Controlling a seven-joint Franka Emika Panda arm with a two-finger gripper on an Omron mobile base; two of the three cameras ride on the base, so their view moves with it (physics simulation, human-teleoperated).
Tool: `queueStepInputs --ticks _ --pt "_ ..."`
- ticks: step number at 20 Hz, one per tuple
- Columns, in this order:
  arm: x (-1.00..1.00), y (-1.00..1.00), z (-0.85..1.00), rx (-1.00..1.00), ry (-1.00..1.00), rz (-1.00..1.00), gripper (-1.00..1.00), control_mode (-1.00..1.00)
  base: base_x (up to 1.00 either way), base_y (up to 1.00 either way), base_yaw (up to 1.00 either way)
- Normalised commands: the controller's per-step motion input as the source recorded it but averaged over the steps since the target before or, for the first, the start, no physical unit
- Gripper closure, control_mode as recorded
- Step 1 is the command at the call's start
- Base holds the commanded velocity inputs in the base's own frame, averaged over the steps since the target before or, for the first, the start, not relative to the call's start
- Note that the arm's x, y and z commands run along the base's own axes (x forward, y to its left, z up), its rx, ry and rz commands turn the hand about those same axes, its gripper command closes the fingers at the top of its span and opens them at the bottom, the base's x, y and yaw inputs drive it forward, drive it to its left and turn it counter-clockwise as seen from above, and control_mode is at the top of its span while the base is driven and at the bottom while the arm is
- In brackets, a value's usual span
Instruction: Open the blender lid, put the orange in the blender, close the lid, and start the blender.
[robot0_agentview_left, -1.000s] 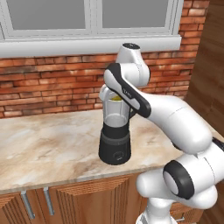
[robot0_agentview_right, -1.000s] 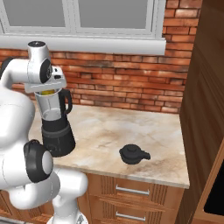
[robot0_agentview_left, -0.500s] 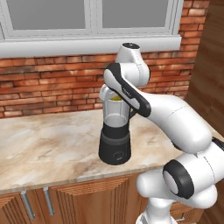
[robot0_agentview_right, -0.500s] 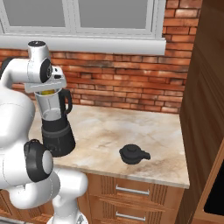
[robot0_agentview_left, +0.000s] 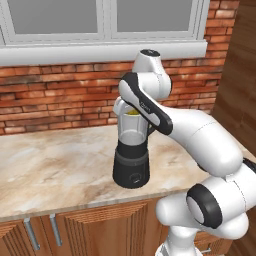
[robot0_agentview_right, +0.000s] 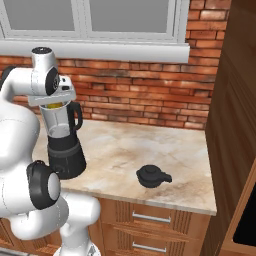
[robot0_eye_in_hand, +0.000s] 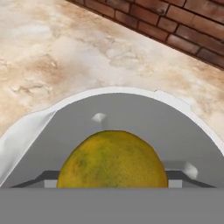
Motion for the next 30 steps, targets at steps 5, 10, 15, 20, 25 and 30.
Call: queueStepInputs --ticks 5,10,15,20,25,30 --pt "-0.03 0.00 0.56 0.00 0.00 -0.07 -1.00 -1.00 0.00 0.00 0.00" --pt "0.00 0.00 0.53 -0.02 0.00 -0.07 -1.00 -1.00 0.00 0.00 0.00" --pt "0.01 0.00 0.04 -0.03 0.04 -0.04 -1.00 -1.00 0.00 0.00 0.00" --pt "-0.13 0.00 0.08 0.00 -0.01 -0.02 -1.00 -1.00 0.00 0.00 0.00" --pt "-0.84 -0.29 0.02 0.00 -0.19 -0.04 -1.00 -1.00 0.00 0.00 0.00" --pt "-0.92 -0.56 -0.31 0.02 -0.23 -0.09 -1.00 -1.00 0.00 0.00 0.00"
